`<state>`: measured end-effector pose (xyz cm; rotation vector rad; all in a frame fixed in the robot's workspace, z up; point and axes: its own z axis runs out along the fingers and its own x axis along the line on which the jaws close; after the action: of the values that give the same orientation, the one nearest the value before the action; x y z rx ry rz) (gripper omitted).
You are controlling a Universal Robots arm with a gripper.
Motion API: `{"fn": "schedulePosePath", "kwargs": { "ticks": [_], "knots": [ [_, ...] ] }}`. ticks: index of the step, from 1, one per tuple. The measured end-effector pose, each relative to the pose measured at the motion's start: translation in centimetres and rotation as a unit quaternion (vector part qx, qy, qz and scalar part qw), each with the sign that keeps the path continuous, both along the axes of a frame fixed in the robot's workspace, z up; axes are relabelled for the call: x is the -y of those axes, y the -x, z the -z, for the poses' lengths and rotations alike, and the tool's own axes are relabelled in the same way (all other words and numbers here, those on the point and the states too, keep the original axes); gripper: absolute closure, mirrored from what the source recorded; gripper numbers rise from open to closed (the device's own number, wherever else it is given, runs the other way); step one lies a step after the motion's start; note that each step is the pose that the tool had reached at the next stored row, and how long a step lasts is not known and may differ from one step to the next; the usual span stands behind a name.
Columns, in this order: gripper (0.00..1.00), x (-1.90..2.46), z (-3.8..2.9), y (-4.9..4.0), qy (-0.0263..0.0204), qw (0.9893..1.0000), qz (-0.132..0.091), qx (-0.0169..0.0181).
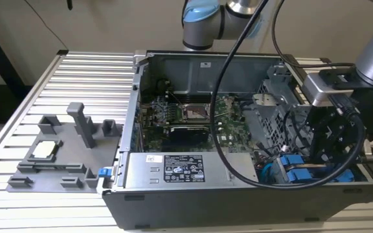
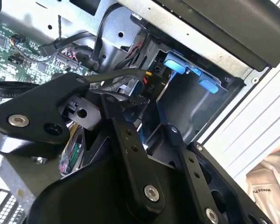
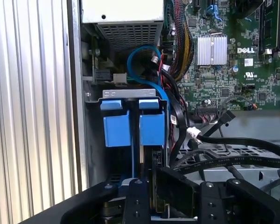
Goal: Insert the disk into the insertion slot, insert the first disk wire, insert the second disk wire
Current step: 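Insert the second disk wire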
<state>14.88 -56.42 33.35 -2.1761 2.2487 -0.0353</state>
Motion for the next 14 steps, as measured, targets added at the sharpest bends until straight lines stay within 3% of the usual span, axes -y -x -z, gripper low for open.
{"fn": "schedulePosePath", "kwargs": {
  "ticks": [10,14],
  "knots": [
    [0.75,0.00,-1.55,-0.09,0.0000,1.0000,0.000,-0.0023],
    [0.75,0.00,-2.91,-0.14,0.0000,1.0000,0.000,-0.0040]
  ]
}}
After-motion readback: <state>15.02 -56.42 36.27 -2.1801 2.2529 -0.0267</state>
